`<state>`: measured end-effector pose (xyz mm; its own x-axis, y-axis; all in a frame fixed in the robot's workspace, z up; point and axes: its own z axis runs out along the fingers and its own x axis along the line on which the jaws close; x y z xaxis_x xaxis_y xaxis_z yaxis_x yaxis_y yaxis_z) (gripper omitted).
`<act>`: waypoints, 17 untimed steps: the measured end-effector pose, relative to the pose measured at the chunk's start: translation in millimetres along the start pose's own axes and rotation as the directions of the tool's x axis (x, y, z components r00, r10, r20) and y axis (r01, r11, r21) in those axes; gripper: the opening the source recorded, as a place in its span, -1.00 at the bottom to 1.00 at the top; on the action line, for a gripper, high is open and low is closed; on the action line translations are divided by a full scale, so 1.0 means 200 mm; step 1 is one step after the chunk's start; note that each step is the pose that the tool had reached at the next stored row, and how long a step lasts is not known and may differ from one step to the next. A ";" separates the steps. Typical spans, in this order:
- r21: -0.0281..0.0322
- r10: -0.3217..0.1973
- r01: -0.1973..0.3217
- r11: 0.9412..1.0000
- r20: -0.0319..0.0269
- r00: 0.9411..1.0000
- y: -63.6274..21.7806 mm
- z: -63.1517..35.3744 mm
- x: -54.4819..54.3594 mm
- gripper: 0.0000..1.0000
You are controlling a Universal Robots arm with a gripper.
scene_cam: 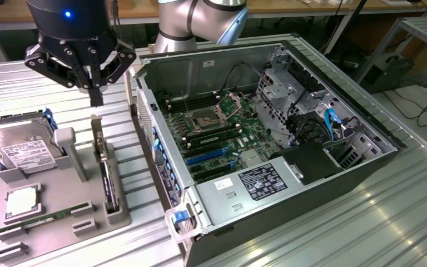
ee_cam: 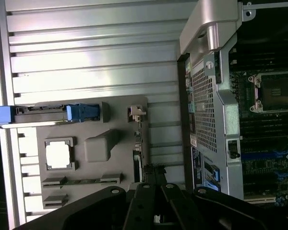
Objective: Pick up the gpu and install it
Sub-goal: 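Reach for the gpu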
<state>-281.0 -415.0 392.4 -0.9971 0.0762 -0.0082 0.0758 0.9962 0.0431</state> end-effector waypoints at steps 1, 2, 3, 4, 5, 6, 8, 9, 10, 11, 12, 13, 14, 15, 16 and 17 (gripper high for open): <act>0.000 0.000 0.000 1.000 0.000 1.000 -0.002 0.000 0.00 -0.79; 0.000 0.000 0.000 1.000 0.000 1.000 -0.003 0.000 0.01 -0.79; 0.000 0.000 0.000 1.000 -0.001 1.000 -0.004 0.000 0.01 -0.79; 0.000 0.000 0.000 1.000 -0.001 1.000 -0.005 0.000 0.02 -0.79; 0.000 0.000 0.000 1.000 -0.001 1.000 -0.006 0.000 0.02 -0.79; 0.000 0.000 0.000 1.000 -0.001 1.000 -0.008 0.000 0.02 -0.79; 0.000 0.000 0.000 1.000 -0.002 1.000 -0.010 0.000 0.03 -0.79; 0.000 0.000 0.000 1.000 -0.002 1.000 -0.010 0.000 0.03 -0.79; 0.000 0.000 0.000 1.000 -0.002 1.000 -0.011 0.001 0.03 -0.79; 0.000 0.000 0.000 1.000 -0.002 1.000 -0.011 0.001 0.03 -0.79; 0.000 0.000 0.000 1.000 -0.002 1.000 -0.011 0.000 0.03 -0.79; 0.000 0.000 0.000 1.000 -0.002 1.000 -0.011 0.000 0.03 -0.79; 0.000 0.000 0.000 1.000 -0.002 1.000 -0.011 0.000 0.03 -0.79; 0.000 0.000 0.000 1.000 -0.002 1.000 -0.011 0.000 0.03 -0.79; 0.000 0.000 0.000 1.000 -0.002 1.000 -0.011 0.000 0.03 -0.79; 0.000 0.000 0.000 1.000 -0.002 1.000 -0.011 0.001 0.03 -0.79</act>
<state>-287.9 -416.6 392.2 -0.9971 0.0762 -0.0063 0.0759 0.9962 0.0430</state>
